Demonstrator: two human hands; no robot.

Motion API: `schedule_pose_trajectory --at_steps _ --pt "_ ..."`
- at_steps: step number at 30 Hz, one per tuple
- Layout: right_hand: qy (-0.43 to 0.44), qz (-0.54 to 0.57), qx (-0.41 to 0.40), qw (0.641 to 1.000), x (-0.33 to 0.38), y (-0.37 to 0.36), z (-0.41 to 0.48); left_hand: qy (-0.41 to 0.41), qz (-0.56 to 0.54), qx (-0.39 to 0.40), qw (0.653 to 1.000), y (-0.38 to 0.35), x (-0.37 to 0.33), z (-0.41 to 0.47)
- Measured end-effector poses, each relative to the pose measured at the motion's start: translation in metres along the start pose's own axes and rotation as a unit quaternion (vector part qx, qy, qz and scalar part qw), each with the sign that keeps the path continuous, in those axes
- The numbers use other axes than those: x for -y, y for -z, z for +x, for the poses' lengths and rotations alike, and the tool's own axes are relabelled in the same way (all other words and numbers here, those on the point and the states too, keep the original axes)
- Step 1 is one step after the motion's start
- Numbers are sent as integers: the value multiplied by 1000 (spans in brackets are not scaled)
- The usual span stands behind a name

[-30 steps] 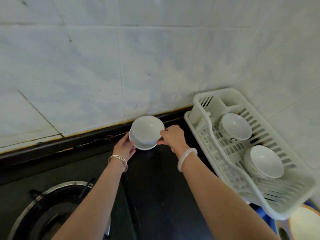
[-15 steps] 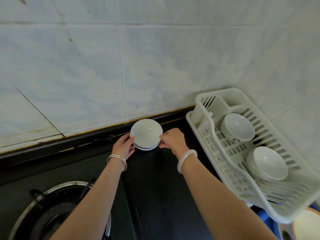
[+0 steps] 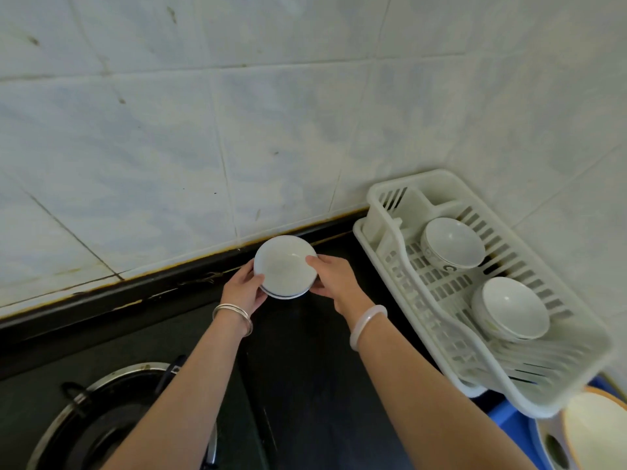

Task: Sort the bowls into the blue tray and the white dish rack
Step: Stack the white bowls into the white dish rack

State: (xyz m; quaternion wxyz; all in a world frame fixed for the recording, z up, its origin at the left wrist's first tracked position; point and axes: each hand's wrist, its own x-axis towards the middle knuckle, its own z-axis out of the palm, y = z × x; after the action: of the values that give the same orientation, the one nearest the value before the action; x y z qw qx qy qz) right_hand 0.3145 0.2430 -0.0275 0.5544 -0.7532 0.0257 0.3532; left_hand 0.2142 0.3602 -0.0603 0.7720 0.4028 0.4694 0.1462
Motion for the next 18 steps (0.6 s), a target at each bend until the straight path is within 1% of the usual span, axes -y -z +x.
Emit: schedule_pose_trajectory --at_steps 3,8,13,18 --pt "10 36 -23 999 14 23 -17 -16 15 36 999 -19 -12 -18" --pt "23 81 -66 994 43 83 -52 -36 46 126 990 -70 -32 -59" --pt "36 82 -127 988 59 152 -78 -5 94 218 971 -140 -36 -94" --pt "10 101 -179 978 50 212 -84 22 180 267 946 -205 -20 -108"
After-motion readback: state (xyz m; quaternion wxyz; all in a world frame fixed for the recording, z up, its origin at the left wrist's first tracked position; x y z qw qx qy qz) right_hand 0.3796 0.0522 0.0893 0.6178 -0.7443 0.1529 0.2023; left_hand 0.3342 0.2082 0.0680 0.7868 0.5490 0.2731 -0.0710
